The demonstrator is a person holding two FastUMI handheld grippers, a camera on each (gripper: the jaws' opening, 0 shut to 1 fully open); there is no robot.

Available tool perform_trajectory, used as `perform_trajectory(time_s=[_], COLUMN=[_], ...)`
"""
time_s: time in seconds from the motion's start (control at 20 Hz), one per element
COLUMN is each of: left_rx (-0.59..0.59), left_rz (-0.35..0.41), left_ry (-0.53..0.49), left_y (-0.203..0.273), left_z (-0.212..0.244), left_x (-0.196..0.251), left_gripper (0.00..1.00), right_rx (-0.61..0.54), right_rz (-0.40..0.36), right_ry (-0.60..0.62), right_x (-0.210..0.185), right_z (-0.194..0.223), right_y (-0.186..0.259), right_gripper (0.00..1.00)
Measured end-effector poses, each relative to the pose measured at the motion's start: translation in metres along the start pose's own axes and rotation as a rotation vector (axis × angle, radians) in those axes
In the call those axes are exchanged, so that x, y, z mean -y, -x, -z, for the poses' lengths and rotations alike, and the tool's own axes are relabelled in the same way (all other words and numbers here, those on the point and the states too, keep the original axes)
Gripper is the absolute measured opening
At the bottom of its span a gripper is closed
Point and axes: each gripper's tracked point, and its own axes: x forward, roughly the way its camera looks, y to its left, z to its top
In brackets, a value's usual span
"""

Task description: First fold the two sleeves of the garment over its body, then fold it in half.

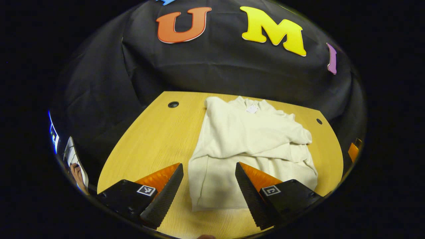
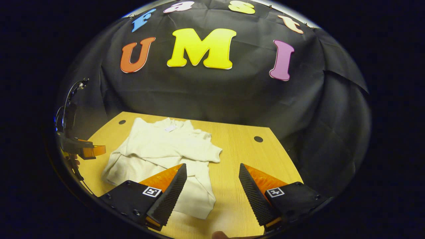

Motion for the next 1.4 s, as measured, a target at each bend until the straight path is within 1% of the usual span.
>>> perform_trajectory(time_s=[0.1,0.15,0.25,0.3,0.35,0.4,0.5,0.65,0.75,0.8,0.85,0.9,0.95,1.05,1.1,1.15,1.2,1.25,1.35,1.4], left_rx=[-0.076,-0.114,-0.188,-0.218,-0.251,-0.280,-0.312,-0.353,-0.359,-0.362,-0.382,-0.402,-0.434,-0.464,-0.475,-0.484,-0.495,-0.509,-0.546,-0.567], left_rz=[-0.013,-0.020,-0.032,-0.037,-0.040,-0.040,-0.050,-0.034,-0.023,-0.021,-0.017,-0.010,0.015,0.024,0.020,0.020,0.022,0.025,0.031,0.034], left_ry=[0.018,0.023,0.032,0.038,0.047,0.056,0.072,0.077,0.058,0.043,0.029,0.016,0.006,0.020,0.029,0.021,0.011,0.004,-0.002,0.000], left_y=[-0.010,-0.013,-0.018,-0.020,-0.022,-0.024,-0.027,-0.030,-0.030,-0.030,-0.028,-0.027,-0.025,-0.020,-0.018,-0.016,-0.014,-0.011,-0.006,-0.003], left_z=[0.029,0.041,0.063,0.071,0.078,0.084,0.090,0.099,0.098,0.096,0.096,0.096,0.096,0.094,0.092,0.090,0.087,0.084,0.078,0.075], left_x=[-0.006,-0.009,-0.018,-0.023,-0.026,-0.031,-0.038,-0.035,-0.031,-0.031,-0.031,-0.030,-0.027,-0.030,-0.031,-0.031,-0.032,-0.033,-0.037,-0.038], left_gripper=[0.99,0.99,1.00,0.99,1.00,0.99,1.00,1.00,1.00,0.98,0.98,0.97,0.97,0.96,0.96,0.96,0.95,0.95,0.94,0.93], right_rx=[-0.074,-0.119,-0.218,-0.257,-0.292,-0.331,-0.381,-0.432,-0.461,-0.484,-0.511,-0.532,-0.553,-0.584,-0.608,-0.634,-0.654,-0.674,-0.699,-0.716], right_rz=[0.005,0.008,0.021,0.024,0.025,0.027,0.017,0.019,0.013,0.017,0.041,0.051,0.052,0.045,0.035,0.031,0.034,0.030,0.001,-0.008], right_ry=[0.000,-0.006,-0.031,-0.046,-0.053,-0.059,-0.074,-0.085,-0.116,-0.113,-0.097,-0.092,-0.108,-0.170,-0.200,-0.225,-0.237,-0.229,-0.208,-0.195], right_x=[-0.003,-0.004,-0.005,-0.007,-0.010,-0.012,-0.020,-0.024,-0.027,-0.025,-0.019,-0.016,-0.017,-0.020,-0.022,-0.023,-0.023,-0.024,-0.029,-0.032], right_z=[0.034,0.053,0.091,0.107,0.121,0.133,0.151,0.162,0.166,0.171,0.178,0.183,0.186,0.187,0.189,0.190,0.190,0.190,0.188,0.188], right_y=[-0.011,-0.018,-0.028,-0.032,-0.036,-0.039,-0.043,-0.044,-0.043,-0.042,-0.040,-0.040,-0.039,-0.043,-0.044,-0.044,-0.046,-0.046,-0.048,-0.049], right_gripper=[0.96,0.99,0.99,0.96,0.99,0.96,0.99,0.99,0.98,0.98,0.96,0.99,0.98,0.99,0.94,0.97,0.91,0.96,0.95,0.82])
